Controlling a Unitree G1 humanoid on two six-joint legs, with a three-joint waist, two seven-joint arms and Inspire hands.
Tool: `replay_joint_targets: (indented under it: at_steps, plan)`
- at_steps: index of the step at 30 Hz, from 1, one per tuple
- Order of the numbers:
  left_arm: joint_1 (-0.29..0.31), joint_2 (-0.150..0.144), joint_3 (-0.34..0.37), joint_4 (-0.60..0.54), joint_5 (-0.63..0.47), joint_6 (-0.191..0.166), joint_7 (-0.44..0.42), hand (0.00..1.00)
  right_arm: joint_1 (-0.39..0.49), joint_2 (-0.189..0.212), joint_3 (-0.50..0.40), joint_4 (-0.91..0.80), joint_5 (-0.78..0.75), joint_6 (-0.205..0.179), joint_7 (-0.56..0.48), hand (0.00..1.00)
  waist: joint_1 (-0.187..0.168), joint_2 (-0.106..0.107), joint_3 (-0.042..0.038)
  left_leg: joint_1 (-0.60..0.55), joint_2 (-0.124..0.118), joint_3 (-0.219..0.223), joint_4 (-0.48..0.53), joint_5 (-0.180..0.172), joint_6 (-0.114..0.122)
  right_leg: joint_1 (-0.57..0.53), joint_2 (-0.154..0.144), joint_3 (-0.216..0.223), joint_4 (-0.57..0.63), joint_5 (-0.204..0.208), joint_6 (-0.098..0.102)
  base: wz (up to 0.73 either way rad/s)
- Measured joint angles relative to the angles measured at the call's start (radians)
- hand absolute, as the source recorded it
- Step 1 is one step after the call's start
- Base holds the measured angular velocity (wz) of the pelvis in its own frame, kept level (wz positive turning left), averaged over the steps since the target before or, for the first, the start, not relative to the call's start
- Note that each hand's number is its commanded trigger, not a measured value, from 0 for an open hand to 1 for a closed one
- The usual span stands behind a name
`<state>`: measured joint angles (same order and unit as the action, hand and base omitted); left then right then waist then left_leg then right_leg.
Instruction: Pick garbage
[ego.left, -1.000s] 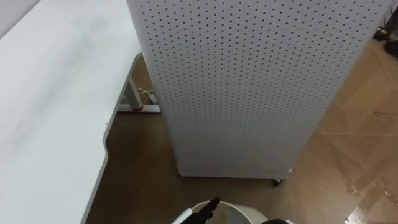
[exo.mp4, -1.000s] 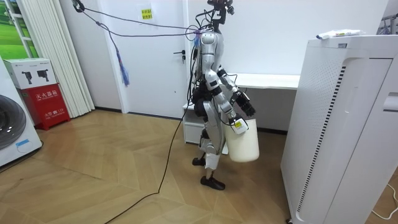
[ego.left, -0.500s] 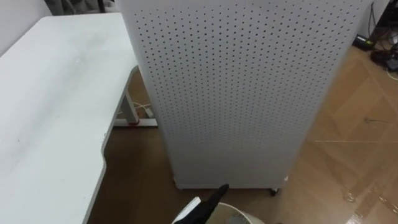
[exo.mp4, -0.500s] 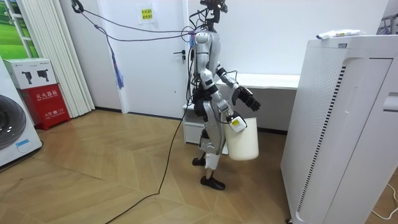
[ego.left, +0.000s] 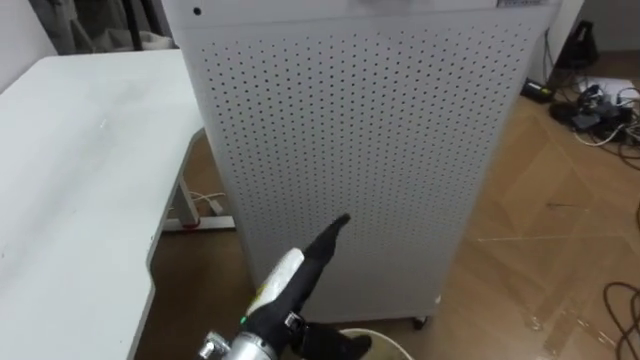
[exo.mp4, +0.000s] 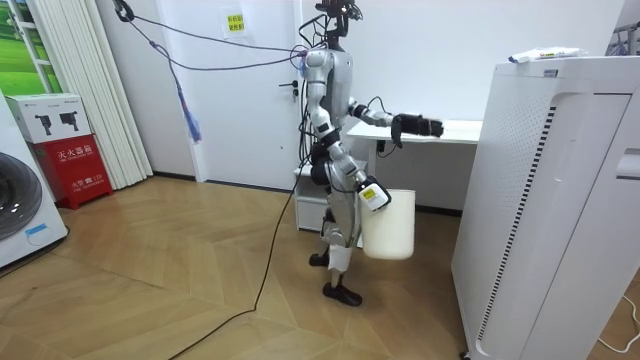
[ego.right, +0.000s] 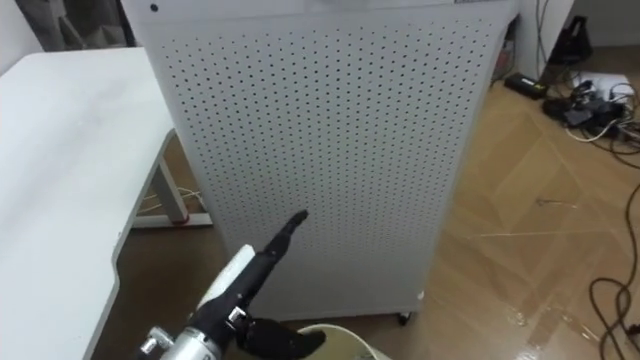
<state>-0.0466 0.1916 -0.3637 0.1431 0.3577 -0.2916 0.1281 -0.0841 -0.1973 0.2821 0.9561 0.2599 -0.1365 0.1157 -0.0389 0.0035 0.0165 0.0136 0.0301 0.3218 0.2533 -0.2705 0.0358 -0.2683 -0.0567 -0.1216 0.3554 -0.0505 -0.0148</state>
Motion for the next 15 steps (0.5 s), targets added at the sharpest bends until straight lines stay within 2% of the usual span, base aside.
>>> replay_joint_targets:
  at_steps: [2, 4, 7, 11, 13, 15]
  plan:
    - [-0.001, -0.002, 0.027, -0.022, 0.053, -0.020, 0.047, 0.00, 0.006, 0.000, 0.002, 0.000, -0.002, -0.003, 0.013, 1.00, 0.013, 0.001, -0.0033, 0.026, 0.011, 0.041, 0.000, -0.012, -0.003, 0.011, -0.011, -0.059, 0.002, 0.003, -0.011, -0.63]
    - [-0.001, -0.003, 0.035, -0.045, 0.114, -0.030, 0.099, 0.00, 0.018, 0.000, 0.001, 0.000, -0.004, -0.009, 0.020, 1.00, 0.005, 0.001, -0.0048, 0.046, 0.019, 0.060, 0.001, -0.021, -0.008, 0.023, -0.014, -0.075, 0.005, 0.000, -0.016, -0.29]
    - [0.000, 0.004, 0.038, -0.084, 0.189, -0.054, 0.171, 0.00, 0.036, 0.001, 0.002, -0.001, -0.004, -0.016, 0.018, 1.00, -0.002, 0.002, -0.0055, 0.054, 0.028, 0.056, 0.004, -0.028, -0.016, 0.041, 0.002, -0.081, -0.022, 0.001, -0.022, -0.08]
    - [0.002, 0.043, 0.036, -0.149, 0.207, -0.090, 0.274, 0.00, 0.037, -0.005, 0.004, -0.015, -0.004, -0.017, 0.011, 1.00, -0.009, 0.003, -0.0058, 0.066, 0.030, 0.056, 0.003, -0.028, -0.020, 0.046, 0.010, -0.079, -0.031, 0.002, -0.023, -0.06]
    - [0.001, 0.057, 0.038, -0.167, 0.223, -0.094, 0.313, 0.00, 0.038, -0.006, 0.010, -0.023, -0.004, -0.017, 0.007, 1.00, -0.011, 0.002, -0.0058, 0.070, 0.030, 0.056, 0.004, -0.028, -0.020, 0.049, 0.011, -0.078, -0.032, 0.002, -0.023, -0.04]
    - [0.001, 0.070, 0.051, -0.180, 0.292, -0.095, 0.369, 0.00, 0.039, -0.005, 0.010, -0.025, -0.004, -0.017, 0.008, 1.00, -0.010, 0.004, -0.0058, 0.082, 0.033, 0.056, 0.002, -0.028, -0.020, 0.068, 0.022, -0.079, -0.051, 0.004, -0.018, 0.00]
